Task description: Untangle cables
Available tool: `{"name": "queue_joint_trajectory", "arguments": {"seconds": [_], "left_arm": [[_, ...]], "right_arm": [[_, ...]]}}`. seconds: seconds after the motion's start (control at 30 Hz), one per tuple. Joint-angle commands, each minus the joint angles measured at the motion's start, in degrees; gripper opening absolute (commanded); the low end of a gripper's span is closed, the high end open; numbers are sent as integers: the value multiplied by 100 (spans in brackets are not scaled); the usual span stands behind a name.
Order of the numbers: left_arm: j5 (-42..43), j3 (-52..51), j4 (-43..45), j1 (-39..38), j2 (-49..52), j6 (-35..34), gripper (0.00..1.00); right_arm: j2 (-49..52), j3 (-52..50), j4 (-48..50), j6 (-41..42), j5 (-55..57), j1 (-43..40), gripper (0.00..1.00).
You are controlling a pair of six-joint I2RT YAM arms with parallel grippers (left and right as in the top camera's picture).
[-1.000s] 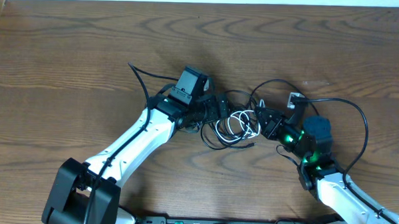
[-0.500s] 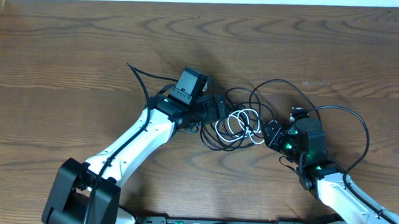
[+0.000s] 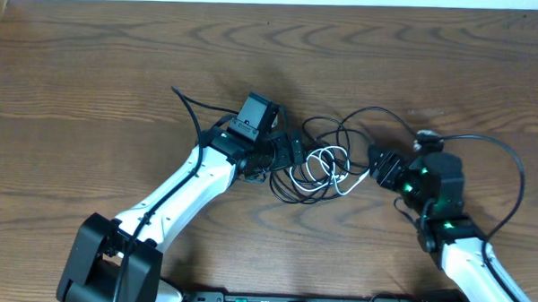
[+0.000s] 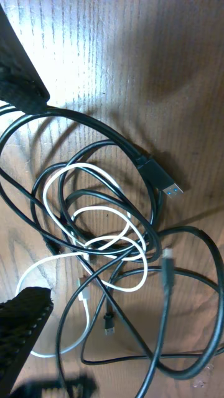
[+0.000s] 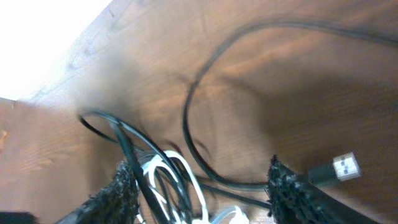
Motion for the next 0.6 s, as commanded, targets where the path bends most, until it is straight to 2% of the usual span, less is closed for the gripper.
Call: {"name": "queue_joint_trajectory", "arguments": {"seconds": [0.0,0.1,0.3,0.57], "left_arm": [[-83,0,-33,-7,52,52,95],[-140,0,-33,0,52,55,95],[-483,0,-96,127,52,46,95],[-479,0,-293,664,52,-122,95]], "right_arm": [[-568,450,-321,-151,26,-144,69],[-946,680,-811,-146,-116,-129,70],[-1333,726,-981,-149,-1355,57,71],[-1272,726,-1082,-234,-1493,695,68]]}}
